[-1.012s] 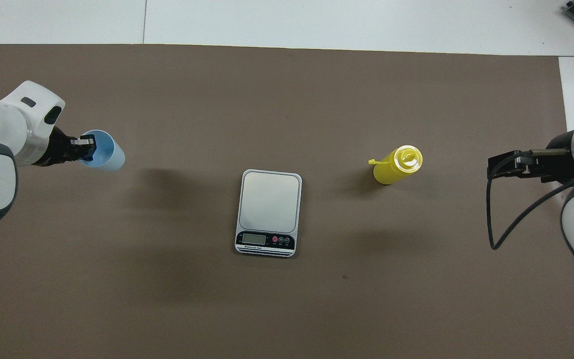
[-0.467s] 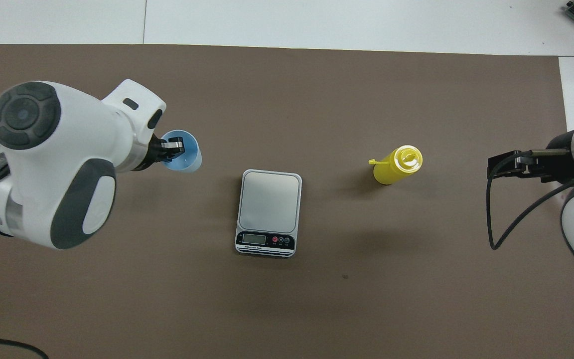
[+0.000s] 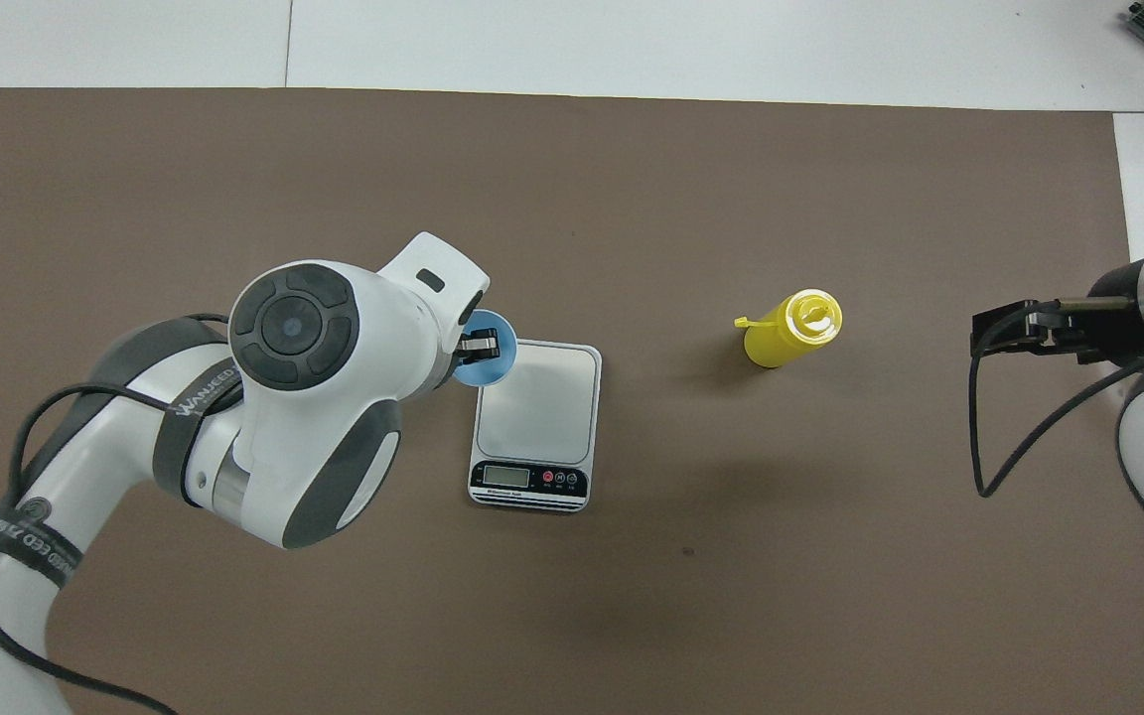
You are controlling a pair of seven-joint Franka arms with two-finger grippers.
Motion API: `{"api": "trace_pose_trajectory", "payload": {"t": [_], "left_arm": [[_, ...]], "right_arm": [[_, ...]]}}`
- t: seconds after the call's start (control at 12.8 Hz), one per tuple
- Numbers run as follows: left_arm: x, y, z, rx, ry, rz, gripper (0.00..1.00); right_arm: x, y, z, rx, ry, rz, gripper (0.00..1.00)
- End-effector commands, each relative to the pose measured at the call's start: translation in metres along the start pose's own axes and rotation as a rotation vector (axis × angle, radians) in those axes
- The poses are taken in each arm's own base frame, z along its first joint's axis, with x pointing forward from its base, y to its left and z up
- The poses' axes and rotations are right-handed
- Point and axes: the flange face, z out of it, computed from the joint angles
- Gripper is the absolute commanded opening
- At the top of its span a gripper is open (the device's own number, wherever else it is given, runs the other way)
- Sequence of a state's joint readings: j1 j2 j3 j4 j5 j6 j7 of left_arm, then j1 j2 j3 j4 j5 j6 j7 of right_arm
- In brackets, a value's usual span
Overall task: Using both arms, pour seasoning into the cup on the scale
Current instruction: 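Carry the cup with the left gripper onto the scale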
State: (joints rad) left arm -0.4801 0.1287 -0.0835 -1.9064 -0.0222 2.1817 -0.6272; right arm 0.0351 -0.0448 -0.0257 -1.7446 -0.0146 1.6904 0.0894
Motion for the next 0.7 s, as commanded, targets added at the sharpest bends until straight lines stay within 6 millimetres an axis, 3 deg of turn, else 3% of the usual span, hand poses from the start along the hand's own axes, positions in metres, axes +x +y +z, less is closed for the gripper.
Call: {"api": "trace_pose_trajectory", "payload": {"t": [0.0, 0.23, 0.62], "left_arm": [[-0.010, 0.017, 0.026, -0.004, 0.003, -0.015, 0.00], [-0.019, 0.031, 0.046, -0.003, -0.004, -0.004, 0.00], [-0.025, 0.037, 0.065, 0.001, -0.011, 0.009, 0.00]], "right_arm": [[-0.007, -0.001, 0.000, -0.001, 0.011, -0.001, 1.00], [-0.007, -0.001, 0.000, -0.001, 0.013, -0.001, 1.00], [-0.007, -0.001, 0.000, -0.001, 0.011, -0.001, 1.00]]}}
